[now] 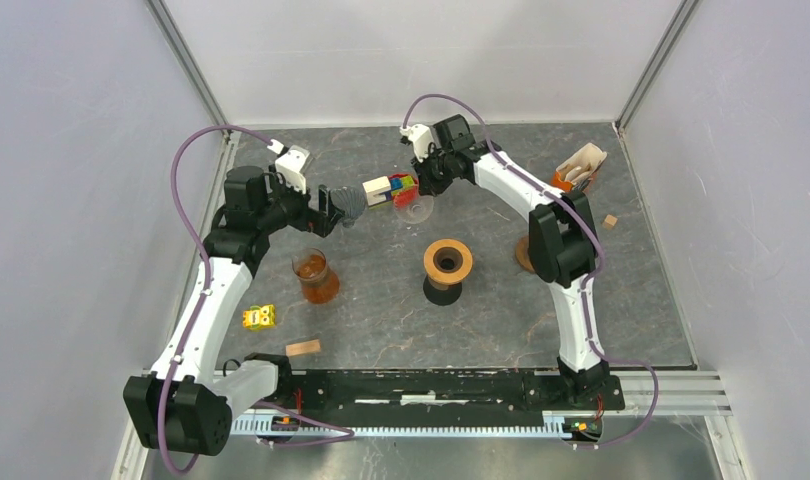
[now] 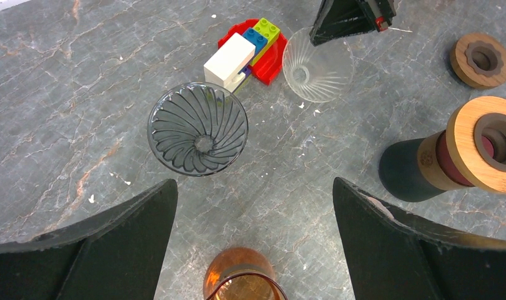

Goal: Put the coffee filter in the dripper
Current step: Pick up the coffee dripper from the center of the board, then place the coffee dripper in the dripper holder.

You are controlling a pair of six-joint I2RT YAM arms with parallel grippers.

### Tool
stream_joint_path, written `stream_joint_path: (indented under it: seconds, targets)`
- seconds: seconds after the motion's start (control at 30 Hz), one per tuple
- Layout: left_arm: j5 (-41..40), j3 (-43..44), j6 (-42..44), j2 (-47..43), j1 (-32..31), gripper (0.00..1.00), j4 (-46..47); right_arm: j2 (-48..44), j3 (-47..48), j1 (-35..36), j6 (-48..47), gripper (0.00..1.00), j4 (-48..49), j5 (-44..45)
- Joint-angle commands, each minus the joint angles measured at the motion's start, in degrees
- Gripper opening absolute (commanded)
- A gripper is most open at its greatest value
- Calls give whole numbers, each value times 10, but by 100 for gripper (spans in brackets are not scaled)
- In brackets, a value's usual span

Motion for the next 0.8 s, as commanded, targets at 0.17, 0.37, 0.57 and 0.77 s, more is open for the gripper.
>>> stream_joint_path:
  seconds: [0.17, 0.37, 0.57, 0.77]
  targets:
    - [32, 96, 34, 28, -37, 99, -61, -181, -39, -22, -4, 0, 13, -49]
    - [18, 135, 50, 43, -105, 99, -86, -347, -135, -56, -37, 0, -43, -100]
    - [80, 170, 20, 73, -151, 96, -104, -454, -226, -70, -52, 0, -90, -185]
    - [95, 198, -16, 99, -197, 94, -108, -502, -307, -69, -40, 0, -80, -243]
